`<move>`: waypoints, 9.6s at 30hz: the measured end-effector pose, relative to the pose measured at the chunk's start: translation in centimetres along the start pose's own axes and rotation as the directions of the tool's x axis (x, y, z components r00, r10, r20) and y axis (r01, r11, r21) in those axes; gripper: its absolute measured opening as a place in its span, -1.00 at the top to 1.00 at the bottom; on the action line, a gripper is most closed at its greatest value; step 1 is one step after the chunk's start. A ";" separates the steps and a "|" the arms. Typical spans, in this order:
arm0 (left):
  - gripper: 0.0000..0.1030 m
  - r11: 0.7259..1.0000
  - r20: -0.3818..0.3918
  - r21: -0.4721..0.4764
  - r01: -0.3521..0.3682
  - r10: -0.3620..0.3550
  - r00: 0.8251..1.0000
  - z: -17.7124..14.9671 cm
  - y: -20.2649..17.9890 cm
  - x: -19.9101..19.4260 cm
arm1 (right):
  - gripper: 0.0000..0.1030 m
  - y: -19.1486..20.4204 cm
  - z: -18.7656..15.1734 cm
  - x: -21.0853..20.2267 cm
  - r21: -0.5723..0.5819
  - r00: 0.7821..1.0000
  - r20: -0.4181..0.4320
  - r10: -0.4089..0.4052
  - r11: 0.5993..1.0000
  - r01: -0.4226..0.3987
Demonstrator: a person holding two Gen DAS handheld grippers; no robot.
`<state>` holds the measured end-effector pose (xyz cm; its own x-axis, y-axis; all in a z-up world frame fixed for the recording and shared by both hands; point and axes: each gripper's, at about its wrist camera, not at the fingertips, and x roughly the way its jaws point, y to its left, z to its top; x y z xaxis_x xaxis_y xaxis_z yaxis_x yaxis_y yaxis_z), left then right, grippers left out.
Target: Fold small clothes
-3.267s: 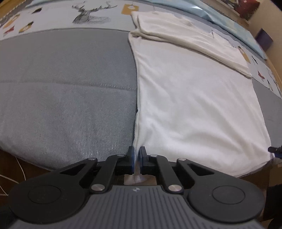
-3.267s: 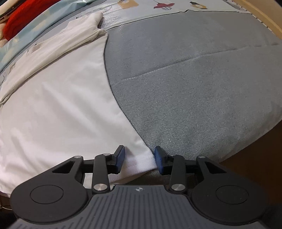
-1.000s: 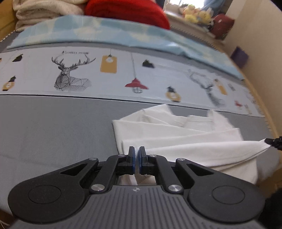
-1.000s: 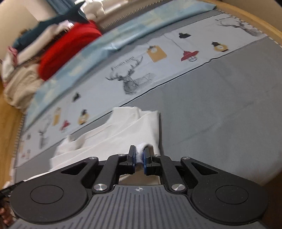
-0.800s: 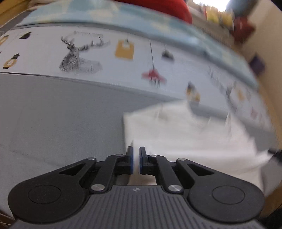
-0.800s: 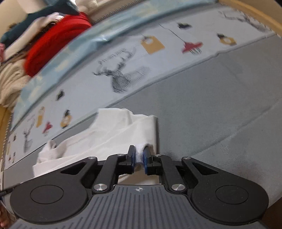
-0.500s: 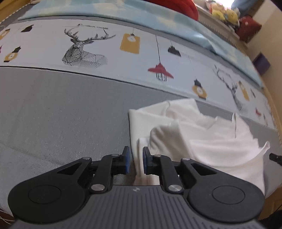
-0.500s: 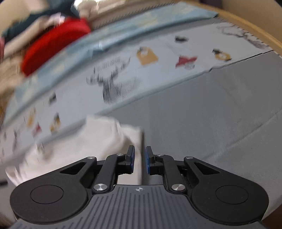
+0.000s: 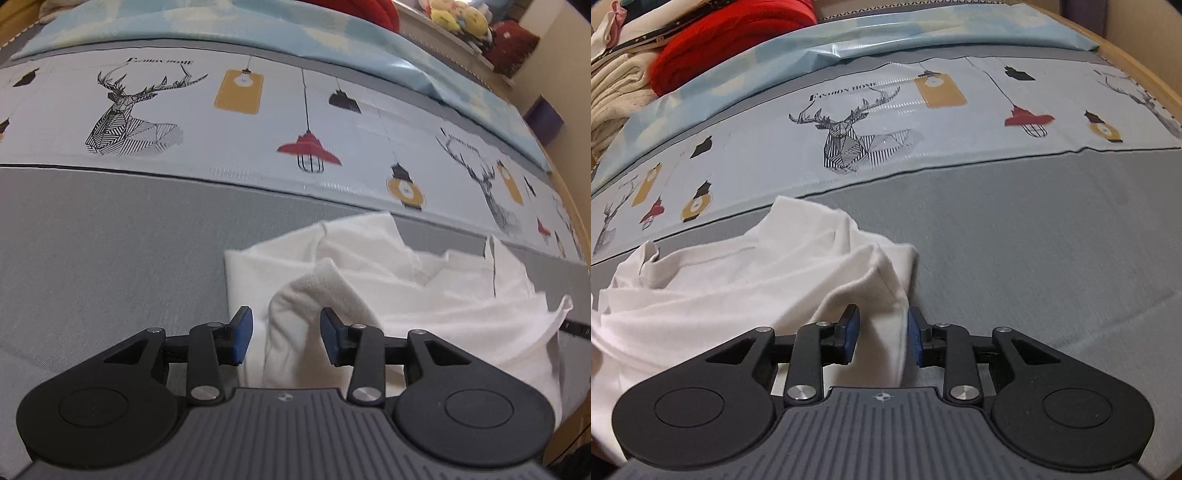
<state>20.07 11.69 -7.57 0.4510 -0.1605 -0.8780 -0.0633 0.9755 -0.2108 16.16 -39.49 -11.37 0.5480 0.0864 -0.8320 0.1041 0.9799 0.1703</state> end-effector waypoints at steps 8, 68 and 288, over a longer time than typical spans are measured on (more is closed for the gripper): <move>0.13 1.000 0.001 -0.025 0.013 -0.013 1.000 1.7 -0.5 2.0 | 0.52 1.2 2.0 2.0 0.007 1.000 0.020 -0.008 1.000 0.008; 0.42 0.990 -0.195 0.082 0.118 -0.100 0.976 -6.9 4.5 -3.7 | 0.66 0.5 -5.1 -5.9 -0.121 0.970 -0.225 -0.088 0.991 0.062; -0.54 0.979 -0.029 0.164 -0.121 0.128 0.991 -5.7 -7.0 -0.5 | 0.36 10.6 -1.0 0.0 0.004 0.981 -0.139 -0.138 0.990 0.140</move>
<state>15.24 4.05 -8.12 0.4132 -0.0388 -0.9098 0.0291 0.9991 -0.0294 16.43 -28.93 -10.06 0.4073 -0.0257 -0.9130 0.1835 0.9815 0.0542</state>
